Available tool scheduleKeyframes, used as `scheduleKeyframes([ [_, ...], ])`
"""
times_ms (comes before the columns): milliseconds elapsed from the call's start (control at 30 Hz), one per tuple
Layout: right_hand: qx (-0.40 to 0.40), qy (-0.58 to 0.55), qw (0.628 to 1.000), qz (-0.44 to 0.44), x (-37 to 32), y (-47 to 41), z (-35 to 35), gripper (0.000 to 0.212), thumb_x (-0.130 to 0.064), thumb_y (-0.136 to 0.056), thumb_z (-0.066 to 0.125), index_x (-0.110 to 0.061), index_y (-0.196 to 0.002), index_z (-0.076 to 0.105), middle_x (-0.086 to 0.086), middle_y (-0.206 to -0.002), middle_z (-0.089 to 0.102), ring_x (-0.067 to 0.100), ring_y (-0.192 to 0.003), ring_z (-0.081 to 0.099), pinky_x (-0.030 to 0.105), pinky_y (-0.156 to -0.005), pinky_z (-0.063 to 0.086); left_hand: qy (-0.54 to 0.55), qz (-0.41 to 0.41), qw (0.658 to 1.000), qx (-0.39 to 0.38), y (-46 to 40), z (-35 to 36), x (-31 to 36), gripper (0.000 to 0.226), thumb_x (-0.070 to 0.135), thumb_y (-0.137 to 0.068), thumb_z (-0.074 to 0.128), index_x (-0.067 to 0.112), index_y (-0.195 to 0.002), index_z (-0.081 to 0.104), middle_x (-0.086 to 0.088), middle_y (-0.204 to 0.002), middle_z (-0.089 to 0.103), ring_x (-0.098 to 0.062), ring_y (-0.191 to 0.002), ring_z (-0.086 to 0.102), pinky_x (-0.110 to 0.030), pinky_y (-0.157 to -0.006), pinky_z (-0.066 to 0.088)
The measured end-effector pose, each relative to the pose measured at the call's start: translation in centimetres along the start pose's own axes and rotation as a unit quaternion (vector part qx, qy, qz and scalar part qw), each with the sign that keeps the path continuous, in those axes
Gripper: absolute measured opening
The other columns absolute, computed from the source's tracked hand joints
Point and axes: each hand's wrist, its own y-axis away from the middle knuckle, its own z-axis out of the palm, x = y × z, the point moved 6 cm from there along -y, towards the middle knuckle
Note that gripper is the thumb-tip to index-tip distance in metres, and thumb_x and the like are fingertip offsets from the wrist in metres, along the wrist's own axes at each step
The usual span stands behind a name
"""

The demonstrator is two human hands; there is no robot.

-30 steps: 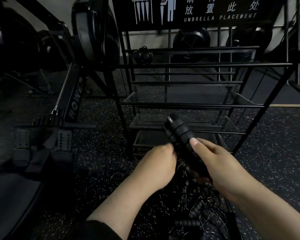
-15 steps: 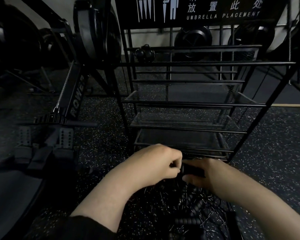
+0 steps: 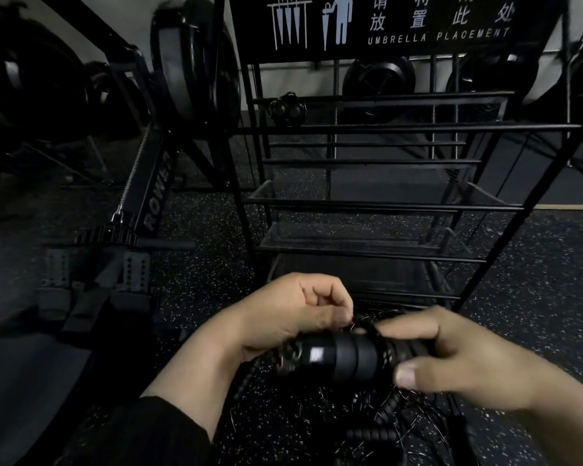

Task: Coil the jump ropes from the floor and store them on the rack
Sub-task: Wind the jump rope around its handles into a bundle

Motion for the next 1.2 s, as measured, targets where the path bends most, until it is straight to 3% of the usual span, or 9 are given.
scheduleKeyframes([
  [100,0.089,-0.098,0.990,-0.044,0.1,0.3,-1.4,0.061,-0.052,-0.077,0.083,-0.009,-0.114,0.062,0.011,-0.082,0.068,0.015,-0.063,0.053,0.024,-0.060,0.044,0.035,-0.023,0.998,0.053,-0.2,0.0,-0.7,0.035,0.006,-0.089,0.059,0.029,-0.066,0.070,0.008,-0.063,0.058,-0.008,-0.060,0.048,-0.021,-0.057,0.039],
  [167,0.160,-0.143,0.976,-0.046,0.7,0.5,-2.5,0.063,-0.055,-0.067,0.089,-0.019,-0.109,0.059,0.022,-0.083,0.068,0.019,-0.057,0.051,0.027,-0.054,0.042,0.029,-0.059,0.994,0.083,-0.4,0.3,-1.4,0.046,-0.001,-0.099,0.052,0.027,-0.065,0.065,0.011,-0.056,0.049,-0.006,-0.051,0.037,-0.020,-0.050,0.032],
  [400,0.302,-0.093,0.948,0.027,1.0,0.6,-3.7,0.044,-0.042,-0.082,0.079,-0.032,-0.120,0.061,0.013,-0.083,0.070,0.024,-0.062,0.049,0.032,-0.051,0.034,-0.031,-0.092,0.986,0.138,-1.6,0.9,-1.9,0.030,0.020,-0.109,0.043,0.016,-0.079,0.046,0.010,-0.059,0.044,-0.006,-0.048,0.032,-0.024,-0.047,0.025],
  [567,0.350,0.079,0.928,0.101,1.4,0.9,-4.4,0.046,-0.065,-0.069,0.067,-0.047,-0.111,0.059,0.002,-0.082,0.072,0.027,-0.062,0.063,0.039,-0.057,0.052,-0.261,-0.084,0.950,0.147,-1.9,0.5,-1.7,0.030,0.034,-0.105,0.051,0.019,-0.088,0.071,0.008,-0.057,0.054,-0.005,-0.047,0.043,-0.027,-0.050,0.034],
  [633,0.339,0.152,0.919,0.135,1.9,0.9,-4.6,0.042,-0.067,-0.075,0.066,-0.049,-0.111,0.057,0.009,-0.084,0.074,0.028,-0.057,0.062,0.041,-0.054,0.051,-0.322,-0.088,0.930,0.152,-1.9,0.7,-1.6,0.029,0.037,-0.102,0.054,0.019,-0.089,0.073,0.007,-0.055,0.053,-0.004,-0.046,0.043,-0.025,-0.047,0.033],
  [733,0.318,0.206,0.907,0.183,3.0,0.7,-4.9,0.026,-0.054,-0.087,0.069,-0.046,-0.108,0.057,0.002,-0.071,0.070,0.007,-0.040,0.047,0.023,-0.041,0.036,-0.397,-0.081,0.902,0.147,-1.5,0.8,-1.1,0.025,0.036,-0.097,0.055,0.025,-0.079,0.069,0.006,-0.062,0.061,-0.008,-0.054,0.054,-0.030,-0.054,0.044],
  [867,0.219,0.305,0.892,0.251,4.0,0.5,-4.4,0.029,-0.060,-0.087,0.069,-0.055,-0.108,0.050,-0.009,-0.079,0.072,0.003,-0.047,0.057,0.021,-0.046,0.043,-0.423,-0.045,0.898,0.112,-0.9,0.6,-0.1,0.014,0.033,-0.095,0.060,0.027,-0.090,0.072,0.010,-0.070,0.063,-0.005,-0.064,0.057,-0.027,-0.061,0.048],
  [1033,0.045,0.320,0.921,0.219,4.7,-0.5,-1.2,0.048,-0.072,-0.079,0.067,-0.064,-0.120,0.043,-0.009,-0.095,0.072,0.004,-0.072,0.065,0.038,-0.078,0.058,-0.350,0.036,0.928,0.123,-0.2,-0.3,1.1,0.010,0.028,-0.090,0.072,0.024,-0.082,0.071,0.007,-0.066,0.058,-0.007,-0.062,0.049,-0.031,-0.062,0.043],
  [1200,0.005,0.174,0.975,0.135,2.0,-0.9,0.8,0.039,-0.049,-0.085,0.075,-0.058,-0.118,0.056,-0.020,-0.098,0.072,0.000,-0.087,0.065,0.022,-0.086,0.053,-0.197,0.029,0.974,0.109,0.0,-1.4,1.1,0.010,0.021,-0.091,0.075,0.017,-0.082,0.072,0.010,-0.052,0.052,-0.004,-0.049,0.037,-0.021,-0.051,0.033],
])
